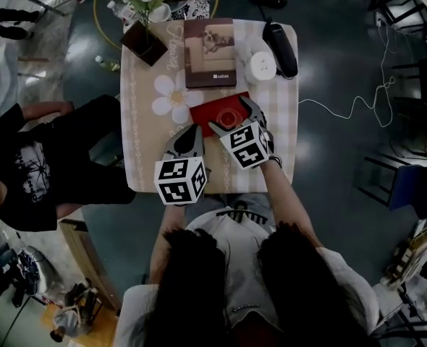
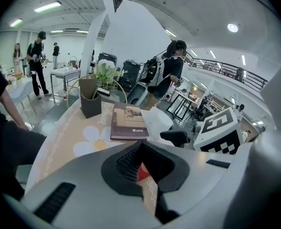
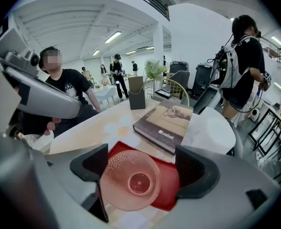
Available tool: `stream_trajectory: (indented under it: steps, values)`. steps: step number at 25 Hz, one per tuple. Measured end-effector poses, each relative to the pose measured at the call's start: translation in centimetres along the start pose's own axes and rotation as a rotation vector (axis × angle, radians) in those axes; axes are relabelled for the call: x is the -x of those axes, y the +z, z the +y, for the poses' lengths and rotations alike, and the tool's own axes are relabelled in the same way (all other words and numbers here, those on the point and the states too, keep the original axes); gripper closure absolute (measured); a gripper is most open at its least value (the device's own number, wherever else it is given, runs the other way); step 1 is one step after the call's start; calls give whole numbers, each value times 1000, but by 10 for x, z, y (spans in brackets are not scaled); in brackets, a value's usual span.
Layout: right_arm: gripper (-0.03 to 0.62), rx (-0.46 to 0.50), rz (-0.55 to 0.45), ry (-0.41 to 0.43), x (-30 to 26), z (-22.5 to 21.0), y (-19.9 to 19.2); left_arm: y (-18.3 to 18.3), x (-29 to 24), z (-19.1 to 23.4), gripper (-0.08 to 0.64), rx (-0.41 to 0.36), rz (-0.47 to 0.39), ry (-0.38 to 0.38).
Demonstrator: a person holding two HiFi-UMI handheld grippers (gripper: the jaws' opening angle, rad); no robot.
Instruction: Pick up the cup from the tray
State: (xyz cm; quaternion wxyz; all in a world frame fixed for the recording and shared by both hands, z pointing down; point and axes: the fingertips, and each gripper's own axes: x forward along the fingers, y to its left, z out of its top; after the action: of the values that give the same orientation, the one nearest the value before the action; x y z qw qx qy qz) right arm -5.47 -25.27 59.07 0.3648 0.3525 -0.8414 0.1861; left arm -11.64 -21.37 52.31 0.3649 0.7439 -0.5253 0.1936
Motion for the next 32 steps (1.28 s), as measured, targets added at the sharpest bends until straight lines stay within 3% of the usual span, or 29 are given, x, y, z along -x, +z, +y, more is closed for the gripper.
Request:
stream_trajectory:
  steps: [10, 21, 32]
  values:
    - [172, 35, 69, 33, -6, 9, -16, 1, -6, 0, 552, 0, 2, 2]
    - [198, 54, 66, 28, 3, 7, -14, -1, -2, -4, 552, -15, 1, 8]
    - [197, 11, 64, -29, 35, -13, -27, -5, -4, -22, 552, -45, 3, -34]
